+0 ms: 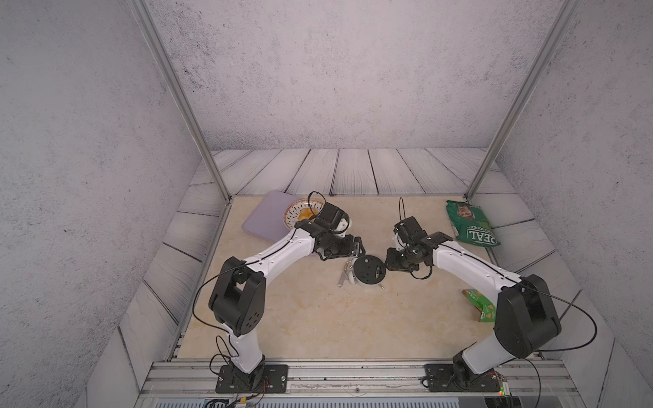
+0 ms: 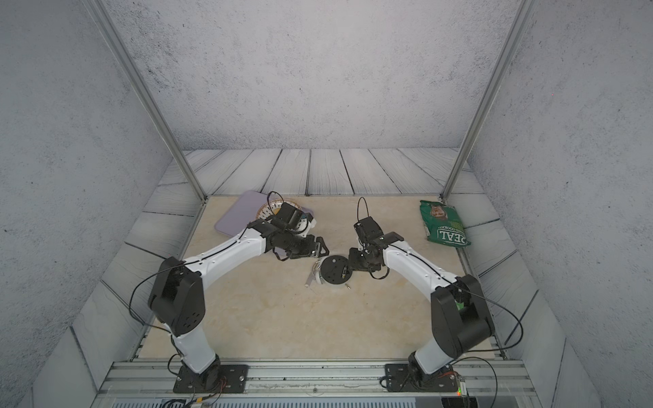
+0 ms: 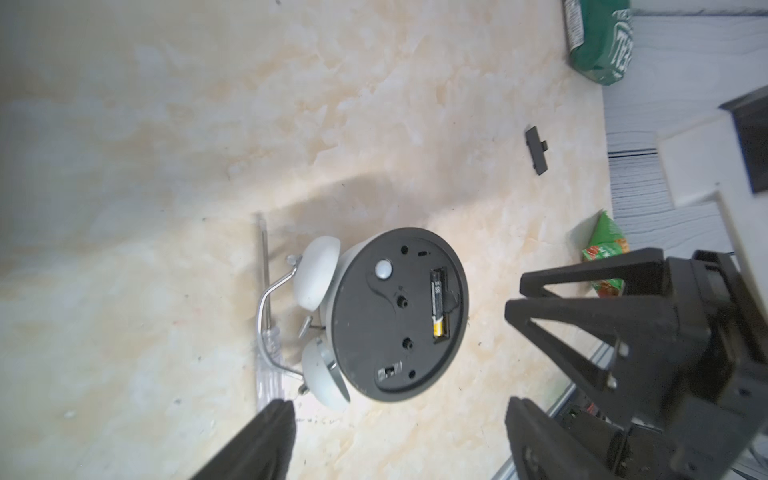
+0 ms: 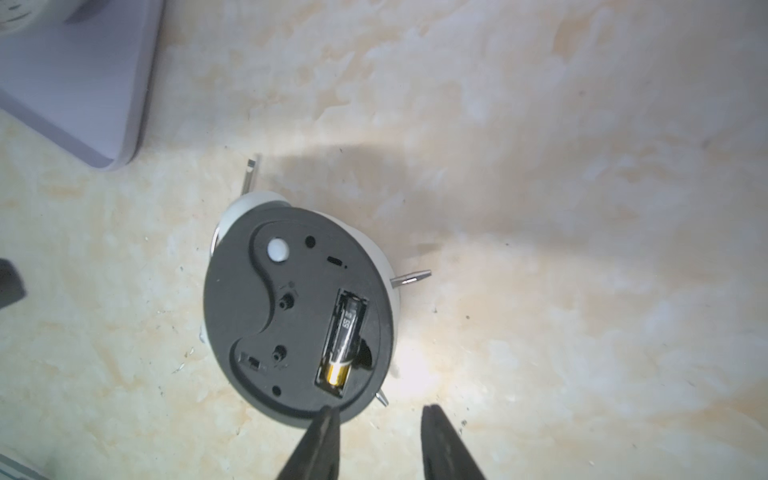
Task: Remove the battery from the alarm
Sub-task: Remove the cover from the alarm, then pick up the screwdriver from the center of the board.
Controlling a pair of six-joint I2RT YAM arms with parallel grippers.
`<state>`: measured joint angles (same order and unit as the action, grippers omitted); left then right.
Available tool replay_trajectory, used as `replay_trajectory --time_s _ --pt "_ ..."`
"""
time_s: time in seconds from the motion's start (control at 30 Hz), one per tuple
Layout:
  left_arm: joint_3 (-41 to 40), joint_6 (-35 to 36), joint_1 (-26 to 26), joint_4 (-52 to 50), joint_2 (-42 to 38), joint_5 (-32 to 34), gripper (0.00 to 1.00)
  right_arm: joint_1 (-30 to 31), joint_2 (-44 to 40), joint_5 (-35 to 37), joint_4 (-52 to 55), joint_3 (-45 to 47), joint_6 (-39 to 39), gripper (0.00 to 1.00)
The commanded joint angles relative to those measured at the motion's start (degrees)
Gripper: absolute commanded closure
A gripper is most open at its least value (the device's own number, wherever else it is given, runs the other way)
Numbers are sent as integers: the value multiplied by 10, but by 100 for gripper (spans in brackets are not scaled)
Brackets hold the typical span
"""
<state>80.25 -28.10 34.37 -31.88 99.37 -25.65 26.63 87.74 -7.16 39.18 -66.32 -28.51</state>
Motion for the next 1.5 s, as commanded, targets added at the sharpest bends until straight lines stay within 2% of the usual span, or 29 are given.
replay_trajectory --time_s 0.0,0.13,0.23,0.3,0.43,0.6,0.83,0.97,1.27,1.47 --pt "-65 51 -20 -72 -40 39 25 -3 -46 46 88 -21 33 55" --pt "-114 95 -20 -129 -65 106 42 -3 -82 62 105 2 30 42" --pt "-131 117 -19 -151 -54 130 50 -3 -102 62 97 27 17 35" --pt "-130 122 -19 -148 -39 140 51 -3 -108 56 83 40 8 33" --pt "-88 128 -17 -141 16 117 53 -3 -96 37 72 43 5 33" --pt "-71 126 3 -109 58 66 48 -3 -94 35 68 42 7 33" --pt "-7 128 22 -113 133 92 47 -3 -88 26 59 48 2 33" --pt "11 135 24 -125 165 123 51 -3 -95 24 55 53 0 33" --pt "63 132 24 -120 219 136 60 -3 -98 20 50 70 -4 33" --pt "69 137 22 -134 227 173 77 -3 -96 16 57 64 -1 34"
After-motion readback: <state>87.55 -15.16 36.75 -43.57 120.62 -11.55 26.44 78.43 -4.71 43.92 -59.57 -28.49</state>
